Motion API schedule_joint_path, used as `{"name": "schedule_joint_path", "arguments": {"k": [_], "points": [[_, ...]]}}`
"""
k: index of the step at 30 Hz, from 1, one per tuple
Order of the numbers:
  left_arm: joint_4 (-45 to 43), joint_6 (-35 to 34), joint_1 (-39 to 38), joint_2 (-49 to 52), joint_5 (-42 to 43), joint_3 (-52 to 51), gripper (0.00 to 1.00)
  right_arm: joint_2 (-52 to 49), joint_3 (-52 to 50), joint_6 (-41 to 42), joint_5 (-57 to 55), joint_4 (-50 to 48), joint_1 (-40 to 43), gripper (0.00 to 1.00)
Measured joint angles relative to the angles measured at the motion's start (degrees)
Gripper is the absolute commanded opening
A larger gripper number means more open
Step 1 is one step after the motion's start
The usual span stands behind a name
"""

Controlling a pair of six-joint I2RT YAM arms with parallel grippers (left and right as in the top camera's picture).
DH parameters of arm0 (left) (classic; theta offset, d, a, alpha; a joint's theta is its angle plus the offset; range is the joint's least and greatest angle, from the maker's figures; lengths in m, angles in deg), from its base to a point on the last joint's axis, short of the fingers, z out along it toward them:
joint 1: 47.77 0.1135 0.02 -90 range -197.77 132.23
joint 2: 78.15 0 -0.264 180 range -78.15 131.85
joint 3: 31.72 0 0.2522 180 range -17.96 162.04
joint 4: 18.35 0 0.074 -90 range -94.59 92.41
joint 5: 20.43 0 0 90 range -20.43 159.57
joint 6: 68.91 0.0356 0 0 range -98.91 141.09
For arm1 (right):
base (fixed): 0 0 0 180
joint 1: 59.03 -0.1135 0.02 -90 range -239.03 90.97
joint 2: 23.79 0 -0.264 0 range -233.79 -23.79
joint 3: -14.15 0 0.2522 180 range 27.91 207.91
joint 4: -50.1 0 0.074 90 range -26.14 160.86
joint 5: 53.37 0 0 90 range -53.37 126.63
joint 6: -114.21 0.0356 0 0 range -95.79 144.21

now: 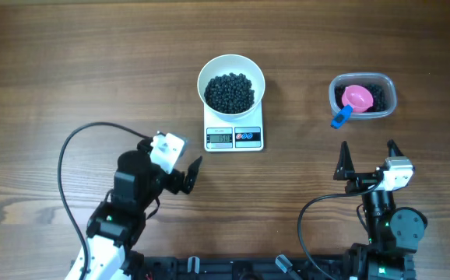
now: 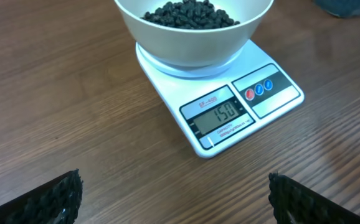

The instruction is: Scoop item into bowl and weigh 150g on scale

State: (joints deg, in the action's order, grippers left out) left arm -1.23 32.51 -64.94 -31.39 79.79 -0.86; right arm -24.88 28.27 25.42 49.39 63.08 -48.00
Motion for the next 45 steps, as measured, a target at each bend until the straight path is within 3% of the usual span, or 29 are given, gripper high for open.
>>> {"name": "schedule_joint_path", "arguments": {"k": [8, 18, 45], "points": [[0.0, 0.0, 5.4, -10.3, -1.0, -6.6, 1.00, 0.0, 0.0, 0.0, 0.0, 0.1, 0.0, 1.00], [-2.0, 0.0, 6.0, -22.9, -2.1, -15.7, 1.00, 0.1, 0.0, 0.0, 0.0, 0.1, 0.0, 1.00], [0.9, 0.0, 6.1, -43.1, -8.7, -16.3, 1.00, 0.1, 0.0, 0.0, 0.0, 0.1, 0.0, 1.00]]}}
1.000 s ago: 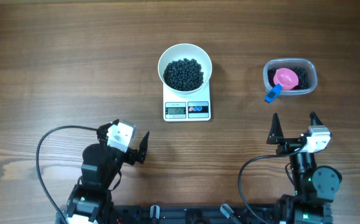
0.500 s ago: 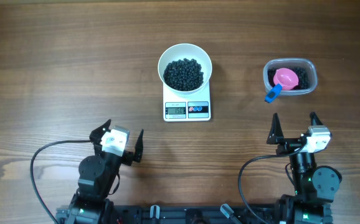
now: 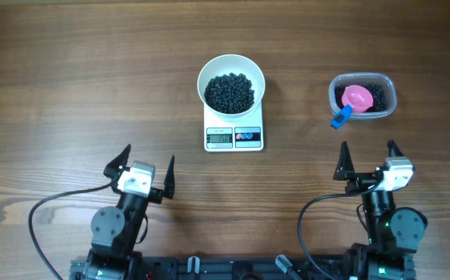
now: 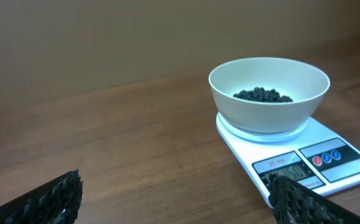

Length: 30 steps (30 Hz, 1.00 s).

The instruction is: Scoop item into bowl and weigh 150g on scale

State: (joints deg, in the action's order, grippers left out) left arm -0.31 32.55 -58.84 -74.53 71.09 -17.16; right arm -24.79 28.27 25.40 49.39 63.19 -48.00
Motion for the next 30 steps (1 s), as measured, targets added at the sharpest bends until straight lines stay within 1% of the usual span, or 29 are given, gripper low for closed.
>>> {"name": "schedule_joint_path", "arguments": {"k": [6, 30], "points": [[0.0, 0.0, 2.9, -2.8, 0.0, 0.0, 1.00, 0.0, 0.0, 0.0, 0.0, 0.0, 0.0, 1.00], [0.0, -0.7, 3.0, -2.8, 0.0, 0.0, 1.00, 0.0, 0.0, 0.0, 0.0, 0.0, 0.0, 1.00]]}}
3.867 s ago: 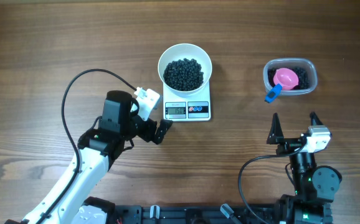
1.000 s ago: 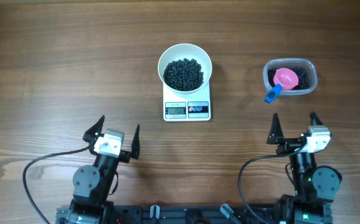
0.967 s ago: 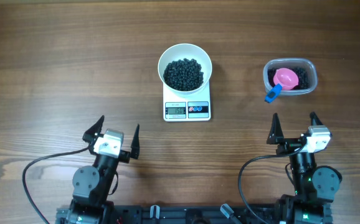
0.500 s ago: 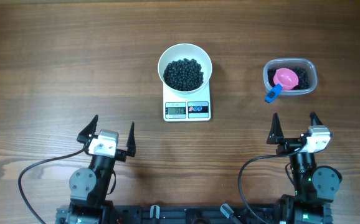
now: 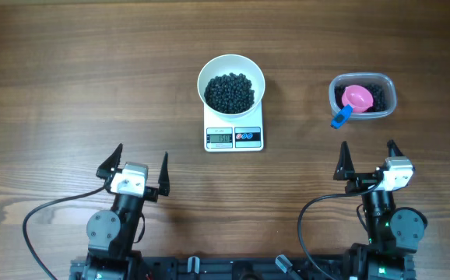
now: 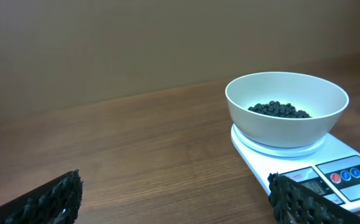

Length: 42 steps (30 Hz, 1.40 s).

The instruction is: Scoop item into bowl and weigh 150g on scale

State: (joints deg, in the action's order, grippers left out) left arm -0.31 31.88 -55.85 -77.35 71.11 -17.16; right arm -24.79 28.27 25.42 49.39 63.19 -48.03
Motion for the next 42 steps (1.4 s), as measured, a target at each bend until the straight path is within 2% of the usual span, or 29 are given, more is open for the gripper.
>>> {"name": "schedule_joint_path", "arguments": {"k": [8, 42], "points": [[0.0, -3.0, 0.0, 0.0, 0.0, 0.0, 1.00, 0.0, 0.0, 0.0, 0.0, 0.0, 0.0, 1.00], [0.0, -3.0, 0.0, 0.0, 0.0, 0.0, 1.00, 0.0, 0.0, 0.0, 0.0, 0.0, 0.0, 1.00]]}}
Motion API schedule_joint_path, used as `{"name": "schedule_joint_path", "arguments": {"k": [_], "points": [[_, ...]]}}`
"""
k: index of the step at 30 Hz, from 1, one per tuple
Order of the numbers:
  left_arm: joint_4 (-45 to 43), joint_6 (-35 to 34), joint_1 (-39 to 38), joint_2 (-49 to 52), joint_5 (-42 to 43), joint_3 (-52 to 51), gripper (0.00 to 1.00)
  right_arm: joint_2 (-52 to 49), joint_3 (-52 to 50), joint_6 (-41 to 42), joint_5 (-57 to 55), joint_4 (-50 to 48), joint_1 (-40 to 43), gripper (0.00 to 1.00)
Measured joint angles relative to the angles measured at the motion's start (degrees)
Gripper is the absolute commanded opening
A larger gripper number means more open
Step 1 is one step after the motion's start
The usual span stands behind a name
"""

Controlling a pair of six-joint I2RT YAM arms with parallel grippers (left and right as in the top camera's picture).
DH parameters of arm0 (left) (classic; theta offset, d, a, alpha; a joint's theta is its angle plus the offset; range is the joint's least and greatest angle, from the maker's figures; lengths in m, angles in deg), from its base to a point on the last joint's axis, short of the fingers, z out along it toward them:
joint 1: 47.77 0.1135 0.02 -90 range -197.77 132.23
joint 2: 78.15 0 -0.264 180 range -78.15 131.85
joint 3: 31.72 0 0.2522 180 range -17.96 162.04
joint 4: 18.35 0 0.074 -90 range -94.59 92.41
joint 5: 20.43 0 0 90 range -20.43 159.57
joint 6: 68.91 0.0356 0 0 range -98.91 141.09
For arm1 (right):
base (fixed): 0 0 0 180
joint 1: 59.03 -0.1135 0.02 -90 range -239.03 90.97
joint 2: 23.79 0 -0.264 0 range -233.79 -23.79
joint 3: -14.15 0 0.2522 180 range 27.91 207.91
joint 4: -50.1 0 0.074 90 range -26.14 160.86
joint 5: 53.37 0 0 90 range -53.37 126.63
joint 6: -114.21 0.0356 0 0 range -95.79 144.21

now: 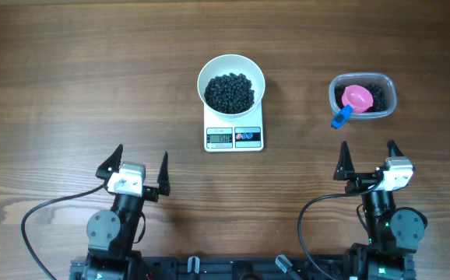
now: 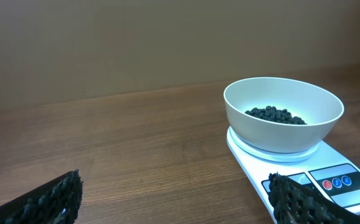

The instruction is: Scoop item into bowl and weigh 150g on scale

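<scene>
A white bowl (image 1: 231,82) of small black beans stands on the white scale (image 1: 233,137), whose display is lit; the digits are too small to read. The bowl (image 2: 283,116) and scale (image 2: 329,185) also show at the right of the left wrist view. A clear container (image 1: 363,96) at the far right holds more beans and a pink scoop (image 1: 356,98) with a blue handle. My left gripper (image 1: 138,164) is open at the front left, nothing between its fingers (image 2: 49,198). Open too, my right gripper (image 1: 367,159) rests at the front right, below the container.
Black cables loop from both arm bases along the table's near edge (image 1: 225,264). Bare wooden table top (image 1: 69,70) lies to the left and behind the scale.
The left wrist view has shifted slightly, with the bowl and scale a little lower and further left. Nothing else has changed.
The left gripper stood open close to the scale's front left, its camera on a display reading 150. Then it was back at the front left of the table, upright and open. It has stayed there, while the right gripper kept still throughout.
</scene>
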State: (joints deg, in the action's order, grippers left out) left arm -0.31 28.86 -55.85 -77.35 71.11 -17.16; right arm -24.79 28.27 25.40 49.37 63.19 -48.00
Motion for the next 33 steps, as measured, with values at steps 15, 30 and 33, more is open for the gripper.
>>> {"name": "schedule_joint_path", "arguments": {"k": [15, 30, 33], "points": [[0.0, 0.0, 0.0, 0.0, 0.0, 0.0, 1.00, 0.0, 0.0, 0.0, 0.0, 0.0, 0.0, 1.00], [0.0, 0.0, 0.0, 0.0, 0.0, 0.0, 1.00, 0.0, 0.0, 0.0, 0.0, 0.0, 0.0, 1.00], [0.0, 0.0, 0.0, 0.0, 0.0, 0.0, 1.00, 0.0, 0.0, 0.0, 0.0, 0.0, 0.0, 1.00]]}}
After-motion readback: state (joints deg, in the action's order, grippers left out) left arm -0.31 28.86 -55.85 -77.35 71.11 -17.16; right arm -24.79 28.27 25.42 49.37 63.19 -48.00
